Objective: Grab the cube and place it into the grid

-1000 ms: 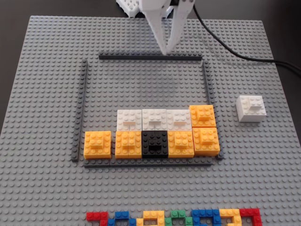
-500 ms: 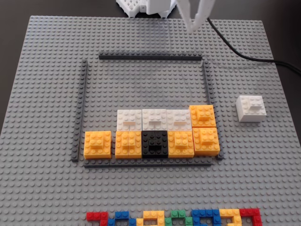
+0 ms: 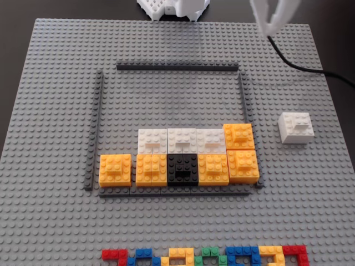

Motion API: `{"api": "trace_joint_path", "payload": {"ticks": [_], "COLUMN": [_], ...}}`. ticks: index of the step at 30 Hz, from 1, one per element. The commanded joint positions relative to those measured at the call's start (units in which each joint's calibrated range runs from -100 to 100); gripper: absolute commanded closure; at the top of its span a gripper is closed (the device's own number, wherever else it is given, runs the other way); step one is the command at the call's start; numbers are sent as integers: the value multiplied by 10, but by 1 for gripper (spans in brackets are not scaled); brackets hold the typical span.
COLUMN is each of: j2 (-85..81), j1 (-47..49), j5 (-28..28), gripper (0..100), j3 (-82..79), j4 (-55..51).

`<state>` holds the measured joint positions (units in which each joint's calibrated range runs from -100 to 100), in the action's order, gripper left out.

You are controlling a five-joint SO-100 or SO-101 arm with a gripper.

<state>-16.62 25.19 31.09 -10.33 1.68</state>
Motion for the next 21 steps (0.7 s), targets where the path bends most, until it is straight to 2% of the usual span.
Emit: {"api": "trace_joint_path", "payload": {"ticks": [1,11,21], "j2": [71,269,342], "j1": [14,34,23], "j5": [-8,-18,-19], "gripper": [99,94,76], "j3": [134,358,390], "j4": [-5,-31,-26]}}
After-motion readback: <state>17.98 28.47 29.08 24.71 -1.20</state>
